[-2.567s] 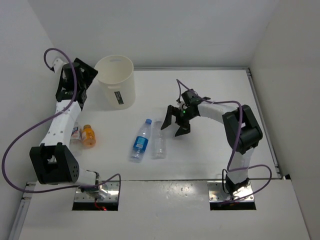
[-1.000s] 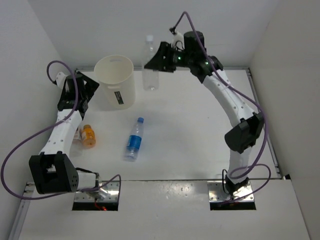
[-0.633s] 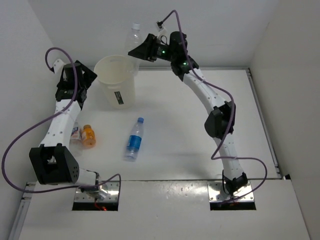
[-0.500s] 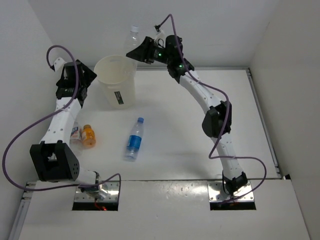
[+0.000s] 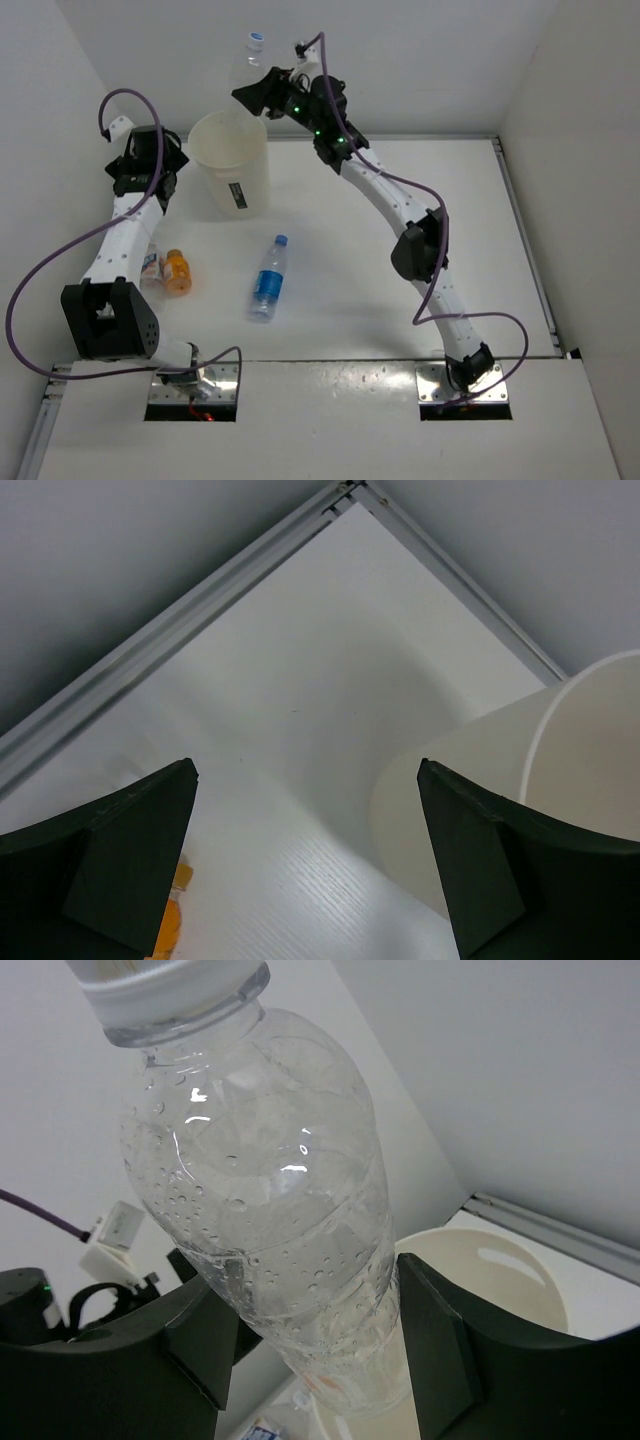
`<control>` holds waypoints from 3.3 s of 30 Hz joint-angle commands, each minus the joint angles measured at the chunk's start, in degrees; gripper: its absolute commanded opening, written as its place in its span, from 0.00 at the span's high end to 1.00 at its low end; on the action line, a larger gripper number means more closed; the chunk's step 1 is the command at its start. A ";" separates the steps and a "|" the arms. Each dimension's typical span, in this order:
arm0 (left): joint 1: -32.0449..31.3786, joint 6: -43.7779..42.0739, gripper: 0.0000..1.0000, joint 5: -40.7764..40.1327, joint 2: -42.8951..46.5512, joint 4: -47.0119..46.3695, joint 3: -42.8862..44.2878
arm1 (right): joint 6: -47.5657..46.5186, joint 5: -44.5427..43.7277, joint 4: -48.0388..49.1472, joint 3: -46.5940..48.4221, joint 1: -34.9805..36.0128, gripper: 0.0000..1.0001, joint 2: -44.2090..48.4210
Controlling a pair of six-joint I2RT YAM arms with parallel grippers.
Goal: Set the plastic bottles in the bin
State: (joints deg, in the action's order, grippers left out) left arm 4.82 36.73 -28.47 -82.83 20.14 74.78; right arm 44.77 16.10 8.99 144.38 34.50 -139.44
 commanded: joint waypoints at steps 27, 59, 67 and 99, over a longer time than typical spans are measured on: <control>0.10 9.58 0.01 -6.86 -0.22 3.85 -4.11 | -9.97 -25.15 -8.62 -15.17 0.04 0.00 25.78; 0.10 21.89 0.01 -2.73 -0.67 5.96 -12.90 | 25.54 11.40 -40.99 -55.52 1.27 0.02 20.79; 0.10 21.89 0.01 -2.73 0.47 5.96 -14.67 | 22.12 14.84 -45.29 -46.73 4.17 0.02 11.83; 0.10 21.89 0.01 -1.41 1.00 4.73 -15.72 | 30.20 23.37 -31.41 -48.31 5.23 0.21 2.50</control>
State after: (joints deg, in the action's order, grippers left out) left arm 4.82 57.74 -29.80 -84.18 26.20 59.61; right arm 72.66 39.03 -25.39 96.79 39.27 -136.55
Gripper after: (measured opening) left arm 0.989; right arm 0.811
